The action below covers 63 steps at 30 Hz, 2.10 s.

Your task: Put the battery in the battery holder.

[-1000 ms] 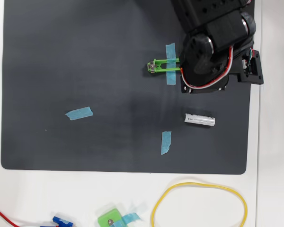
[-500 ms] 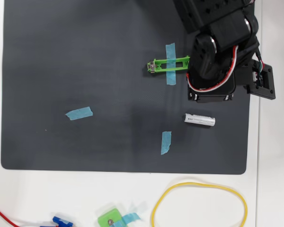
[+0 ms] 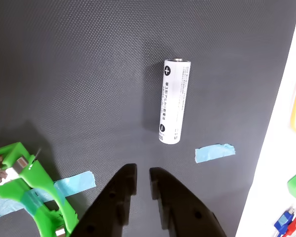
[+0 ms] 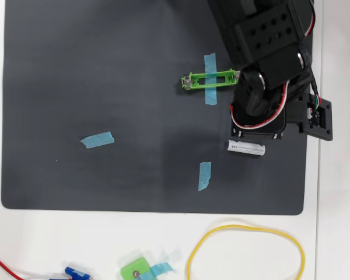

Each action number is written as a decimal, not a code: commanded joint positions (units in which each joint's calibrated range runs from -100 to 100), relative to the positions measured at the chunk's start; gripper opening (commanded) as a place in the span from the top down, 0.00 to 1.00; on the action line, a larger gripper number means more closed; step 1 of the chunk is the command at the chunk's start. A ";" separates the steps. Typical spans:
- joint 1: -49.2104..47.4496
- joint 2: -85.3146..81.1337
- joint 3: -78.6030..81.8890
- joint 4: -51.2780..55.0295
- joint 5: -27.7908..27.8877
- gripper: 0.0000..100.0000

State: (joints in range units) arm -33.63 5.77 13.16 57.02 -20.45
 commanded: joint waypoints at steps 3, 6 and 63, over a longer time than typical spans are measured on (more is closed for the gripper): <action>-0.15 -0.44 -3.82 -0.81 0.00 1.00; -0.25 -0.10 -5.05 -0.81 0.00 0.99; -1.40 9.96 -15.80 3.56 3.54 0.90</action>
State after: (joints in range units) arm -35.54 15.87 -0.09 60.29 -17.13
